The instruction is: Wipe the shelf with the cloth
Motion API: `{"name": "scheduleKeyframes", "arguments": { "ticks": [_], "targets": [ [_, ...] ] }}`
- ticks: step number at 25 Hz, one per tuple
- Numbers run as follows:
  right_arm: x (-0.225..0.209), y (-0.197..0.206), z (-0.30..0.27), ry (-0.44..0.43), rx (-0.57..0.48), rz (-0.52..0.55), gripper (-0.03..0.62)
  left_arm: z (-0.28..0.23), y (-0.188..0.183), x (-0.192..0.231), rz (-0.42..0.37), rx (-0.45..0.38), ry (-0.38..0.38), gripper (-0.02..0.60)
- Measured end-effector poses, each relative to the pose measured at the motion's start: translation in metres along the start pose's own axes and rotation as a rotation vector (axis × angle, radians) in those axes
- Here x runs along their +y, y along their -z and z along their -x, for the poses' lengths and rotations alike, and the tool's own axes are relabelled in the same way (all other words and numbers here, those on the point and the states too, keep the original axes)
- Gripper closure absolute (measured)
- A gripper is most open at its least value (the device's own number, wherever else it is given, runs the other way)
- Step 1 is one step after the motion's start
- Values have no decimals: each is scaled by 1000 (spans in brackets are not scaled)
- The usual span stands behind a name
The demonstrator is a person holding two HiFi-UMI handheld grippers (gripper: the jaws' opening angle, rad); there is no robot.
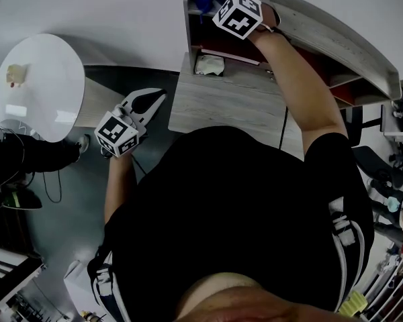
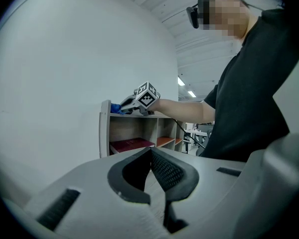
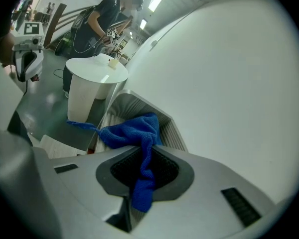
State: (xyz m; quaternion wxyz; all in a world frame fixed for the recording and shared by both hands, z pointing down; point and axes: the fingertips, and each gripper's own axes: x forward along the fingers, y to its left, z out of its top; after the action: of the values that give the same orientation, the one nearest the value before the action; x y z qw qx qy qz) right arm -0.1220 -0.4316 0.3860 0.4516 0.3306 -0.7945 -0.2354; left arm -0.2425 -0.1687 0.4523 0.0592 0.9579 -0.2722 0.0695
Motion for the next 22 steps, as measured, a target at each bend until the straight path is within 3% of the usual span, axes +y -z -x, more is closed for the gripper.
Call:
{"name": "scheduleKeyframes", "arguments": {
  "ticks": [12, 22],
  "targets": [
    [-14, 4, 52, 81, -119, -47, 540, -33, -2, -13, -10, 19, 81, 565],
    [-25, 27, 134, 117, -323, -288, 540, -77, -10, -35, -39, 41, 201, 565]
  ]
}}
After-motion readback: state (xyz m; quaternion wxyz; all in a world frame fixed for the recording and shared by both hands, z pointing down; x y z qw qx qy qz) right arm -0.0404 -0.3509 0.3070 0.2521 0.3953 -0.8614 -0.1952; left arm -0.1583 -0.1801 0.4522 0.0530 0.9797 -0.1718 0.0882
